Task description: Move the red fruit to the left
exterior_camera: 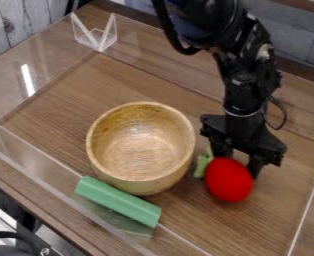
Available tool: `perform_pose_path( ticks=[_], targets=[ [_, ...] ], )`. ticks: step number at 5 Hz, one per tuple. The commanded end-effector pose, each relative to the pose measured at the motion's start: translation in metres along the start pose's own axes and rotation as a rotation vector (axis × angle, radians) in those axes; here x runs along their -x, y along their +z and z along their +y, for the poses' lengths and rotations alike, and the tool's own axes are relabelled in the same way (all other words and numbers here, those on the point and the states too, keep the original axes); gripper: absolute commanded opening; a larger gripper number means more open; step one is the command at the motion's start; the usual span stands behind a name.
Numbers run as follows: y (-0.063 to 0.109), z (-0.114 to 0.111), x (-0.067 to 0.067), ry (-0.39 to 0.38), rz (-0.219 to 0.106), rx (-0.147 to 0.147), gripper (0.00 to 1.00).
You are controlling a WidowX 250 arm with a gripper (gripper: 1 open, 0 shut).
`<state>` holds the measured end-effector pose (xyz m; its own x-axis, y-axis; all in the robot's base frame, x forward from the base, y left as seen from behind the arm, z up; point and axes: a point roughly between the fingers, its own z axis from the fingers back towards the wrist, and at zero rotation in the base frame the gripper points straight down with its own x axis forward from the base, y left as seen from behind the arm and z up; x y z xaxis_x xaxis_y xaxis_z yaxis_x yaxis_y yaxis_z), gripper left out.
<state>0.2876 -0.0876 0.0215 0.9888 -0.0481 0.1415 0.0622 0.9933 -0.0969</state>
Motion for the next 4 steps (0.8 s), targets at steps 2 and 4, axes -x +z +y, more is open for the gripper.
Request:
perform_pose_path(
  ticks=[2,4],
  targets=[
    [0.035,-0.002,-0.012,0.016,-0.091,0.032,0.0],
    [0.085,0.011,-0.009,-0.105,-0.112,0.072,1.0]
  ],
)
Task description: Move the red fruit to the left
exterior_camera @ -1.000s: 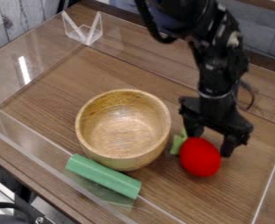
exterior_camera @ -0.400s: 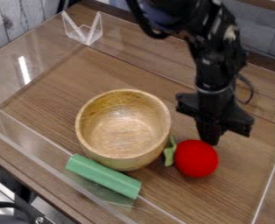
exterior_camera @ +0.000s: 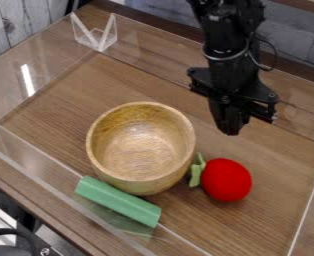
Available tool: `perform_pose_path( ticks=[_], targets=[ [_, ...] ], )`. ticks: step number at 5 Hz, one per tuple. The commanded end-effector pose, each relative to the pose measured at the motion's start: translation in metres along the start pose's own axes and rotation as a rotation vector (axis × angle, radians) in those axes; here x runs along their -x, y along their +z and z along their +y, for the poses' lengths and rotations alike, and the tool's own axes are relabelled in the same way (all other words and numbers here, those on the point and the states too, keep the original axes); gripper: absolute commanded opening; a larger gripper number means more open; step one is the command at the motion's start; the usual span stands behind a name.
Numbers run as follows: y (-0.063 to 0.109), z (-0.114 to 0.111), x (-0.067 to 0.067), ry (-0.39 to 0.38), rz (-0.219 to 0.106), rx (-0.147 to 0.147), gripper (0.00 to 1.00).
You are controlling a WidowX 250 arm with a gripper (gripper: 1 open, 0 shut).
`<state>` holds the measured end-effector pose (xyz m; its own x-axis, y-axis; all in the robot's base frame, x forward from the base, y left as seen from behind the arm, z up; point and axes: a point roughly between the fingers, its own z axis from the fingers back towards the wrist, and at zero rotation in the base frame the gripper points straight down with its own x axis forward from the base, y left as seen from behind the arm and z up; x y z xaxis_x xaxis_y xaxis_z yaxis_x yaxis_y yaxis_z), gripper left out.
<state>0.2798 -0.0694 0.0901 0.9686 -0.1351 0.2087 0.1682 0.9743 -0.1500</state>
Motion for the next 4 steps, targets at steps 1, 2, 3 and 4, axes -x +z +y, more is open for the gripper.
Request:
perform_pose_path(
  ticks=[1,2,3,4],
  targets=[
    [0.002,-0.008,-0.001,0.014,-0.031,-0.008,1.0],
    [-0.013,-0.016,0.006,0.047,-0.007,-0.023,1.0],
    [-0.036,-0.031,0.01,0.007,0.029,-0.027,1.0],
    [-0.057,-0.044,0.011,-0.024,0.066,-0.034,1.0]
  ],
)
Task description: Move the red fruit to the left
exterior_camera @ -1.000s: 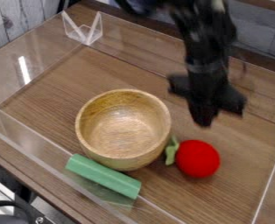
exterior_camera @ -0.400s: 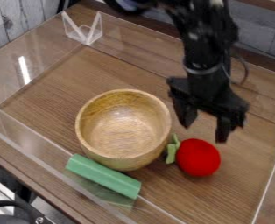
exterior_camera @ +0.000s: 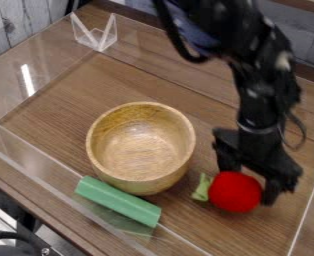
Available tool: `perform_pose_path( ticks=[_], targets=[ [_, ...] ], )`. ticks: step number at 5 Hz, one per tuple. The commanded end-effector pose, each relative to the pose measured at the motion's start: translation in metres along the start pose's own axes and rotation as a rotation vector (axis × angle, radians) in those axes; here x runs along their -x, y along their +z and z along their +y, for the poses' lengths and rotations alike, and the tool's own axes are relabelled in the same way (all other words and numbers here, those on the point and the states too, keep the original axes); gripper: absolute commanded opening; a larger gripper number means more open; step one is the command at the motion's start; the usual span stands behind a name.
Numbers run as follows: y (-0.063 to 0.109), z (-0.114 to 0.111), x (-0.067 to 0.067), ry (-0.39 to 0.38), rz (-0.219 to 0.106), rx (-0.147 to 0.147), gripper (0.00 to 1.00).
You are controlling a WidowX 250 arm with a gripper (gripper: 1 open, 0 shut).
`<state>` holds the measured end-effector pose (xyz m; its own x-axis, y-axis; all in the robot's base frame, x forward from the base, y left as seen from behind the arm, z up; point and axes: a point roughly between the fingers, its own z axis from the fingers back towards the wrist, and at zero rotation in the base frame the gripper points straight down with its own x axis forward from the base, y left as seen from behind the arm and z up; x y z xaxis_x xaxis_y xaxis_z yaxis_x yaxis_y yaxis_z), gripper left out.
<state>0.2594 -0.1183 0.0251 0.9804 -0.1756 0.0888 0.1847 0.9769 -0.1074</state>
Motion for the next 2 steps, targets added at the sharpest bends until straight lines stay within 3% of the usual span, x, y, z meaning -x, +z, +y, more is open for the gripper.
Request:
perform_pose_path(
  ticks=[1,2],
  targets=[
    [0.024,0.005,-0.006,0.036,-0.089,0.001,0.0],
    [0.047,0.01,0.0,0.069,-0.141,-0.001,0.0]
  ],
)
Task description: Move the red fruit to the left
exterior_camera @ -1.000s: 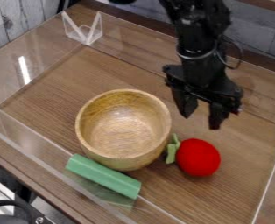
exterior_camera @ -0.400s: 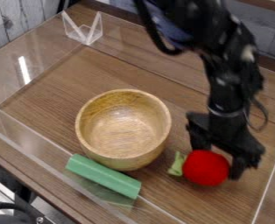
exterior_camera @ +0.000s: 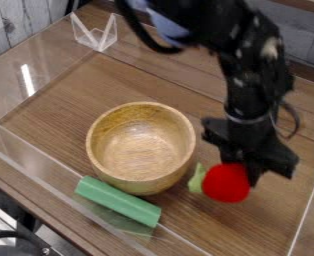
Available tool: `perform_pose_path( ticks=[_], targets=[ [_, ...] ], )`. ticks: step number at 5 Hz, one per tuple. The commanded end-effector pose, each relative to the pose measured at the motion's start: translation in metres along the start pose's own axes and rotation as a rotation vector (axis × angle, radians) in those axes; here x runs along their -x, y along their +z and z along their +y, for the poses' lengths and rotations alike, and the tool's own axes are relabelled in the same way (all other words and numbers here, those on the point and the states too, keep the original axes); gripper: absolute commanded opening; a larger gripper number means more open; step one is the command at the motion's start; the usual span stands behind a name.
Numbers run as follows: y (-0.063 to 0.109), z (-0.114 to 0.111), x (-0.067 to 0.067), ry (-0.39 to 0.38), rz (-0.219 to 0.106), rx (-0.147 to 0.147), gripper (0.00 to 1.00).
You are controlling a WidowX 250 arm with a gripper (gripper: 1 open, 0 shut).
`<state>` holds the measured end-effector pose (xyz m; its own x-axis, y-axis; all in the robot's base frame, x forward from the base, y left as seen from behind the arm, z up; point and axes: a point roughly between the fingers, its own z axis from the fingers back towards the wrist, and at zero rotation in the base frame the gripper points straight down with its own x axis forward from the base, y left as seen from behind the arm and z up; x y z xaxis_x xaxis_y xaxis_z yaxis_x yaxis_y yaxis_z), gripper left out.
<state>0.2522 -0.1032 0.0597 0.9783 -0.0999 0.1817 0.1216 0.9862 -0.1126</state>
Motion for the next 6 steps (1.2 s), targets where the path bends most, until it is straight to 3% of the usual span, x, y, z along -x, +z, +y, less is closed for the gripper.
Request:
perform_pose_path(
  ticks=[1,2,3,5,6],
  targets=[
    [0.045,0.016,-0.011,0.058,-0.097,-0.006,0.0],
    [0.069,0.052,-0.016,0.148,-0.134,-0.041,0.0],
    [0.089,0.071,-0.024,0.252,-0.17,-0.07,0.0],
    [0.105,0.116,-0.02,0.429,-0.225,-0.133,0.0],
    [0.111,0.157,-0.016,0.509,-0.245,-0.166,0.0]
  ],
)
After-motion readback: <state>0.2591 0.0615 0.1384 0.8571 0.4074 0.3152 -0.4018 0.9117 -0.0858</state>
